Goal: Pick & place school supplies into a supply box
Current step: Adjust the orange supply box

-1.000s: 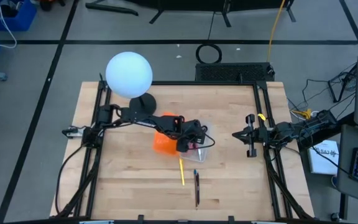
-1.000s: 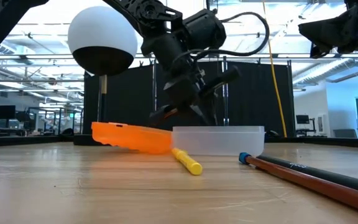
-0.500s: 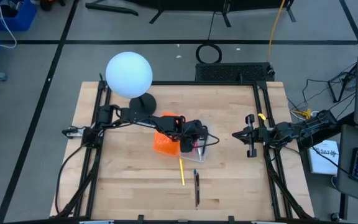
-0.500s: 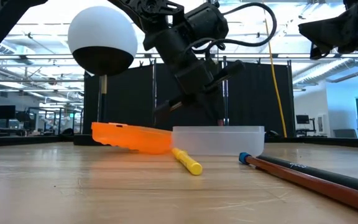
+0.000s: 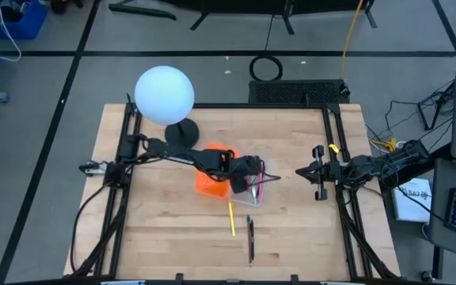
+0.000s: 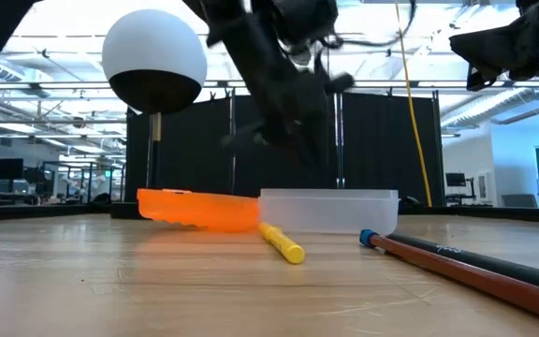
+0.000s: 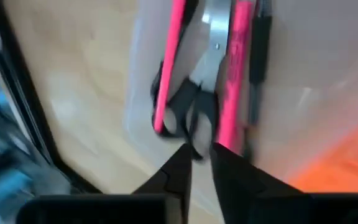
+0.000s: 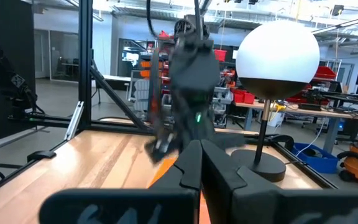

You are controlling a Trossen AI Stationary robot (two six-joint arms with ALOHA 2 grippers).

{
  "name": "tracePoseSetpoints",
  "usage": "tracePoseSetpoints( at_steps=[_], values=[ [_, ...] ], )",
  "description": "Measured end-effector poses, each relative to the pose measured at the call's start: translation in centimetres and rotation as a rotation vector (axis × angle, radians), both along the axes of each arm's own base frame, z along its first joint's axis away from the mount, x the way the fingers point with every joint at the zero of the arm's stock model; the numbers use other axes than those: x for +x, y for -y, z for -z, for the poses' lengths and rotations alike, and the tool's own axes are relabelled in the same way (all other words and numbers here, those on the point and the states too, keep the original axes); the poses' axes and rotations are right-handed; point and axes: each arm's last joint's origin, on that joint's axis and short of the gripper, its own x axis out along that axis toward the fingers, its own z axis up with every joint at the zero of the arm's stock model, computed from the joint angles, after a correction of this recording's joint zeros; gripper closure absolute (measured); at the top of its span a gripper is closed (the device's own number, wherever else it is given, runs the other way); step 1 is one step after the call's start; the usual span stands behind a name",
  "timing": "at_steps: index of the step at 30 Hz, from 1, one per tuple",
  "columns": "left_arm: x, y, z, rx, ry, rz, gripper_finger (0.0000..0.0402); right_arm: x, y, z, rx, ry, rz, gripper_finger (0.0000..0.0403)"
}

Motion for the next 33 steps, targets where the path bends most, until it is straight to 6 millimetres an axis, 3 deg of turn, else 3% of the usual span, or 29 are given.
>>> tracePoseSetpoints(
  at_steps=[4, 8, 14, 19, 24, 33],
  values=[
    [-2.2, -0.5, -3.0, -0.16, 0.022, -0.268, 0.0392, 0.0, 0.0, 0.1, 0.014, -0.006, -0.004, 0.0403],
    [-4.1, -0.8, -4.4, -0.333, 0.086, -0.593, 0.0396, 0.0, 0.0, 0.1, 0.042, -0.006, -0.009, 0.0403],
    [-6.1, 0.9, -0.8, -0.367, 0.002, -0.779, 0.0398, 0.0, 0.0, 0.1, 0.076, -0.007, -0.016, 0.0403],
    [-8.0, 2.6, 1.4, -0.278, 0.001, -0.92, 0.0399, 0.1, 0.0, 0.2, 0.146, -0.017, -0.026, 0.0403],
    [-9.1, 3.9, 2.4, -0.323, -0.015, -1.031, 0.0399, 0.1, 0.0, 0.2, 0.155, -0.024, -0.027, 0.0403],
    [-9.1, 6.8, 2.3, -0.467, -0.002, -1.084, 0.0399, 0.1, 0.0, 0.2, 0.221, -0.025, -0.036, 0.0403]
  ],
)
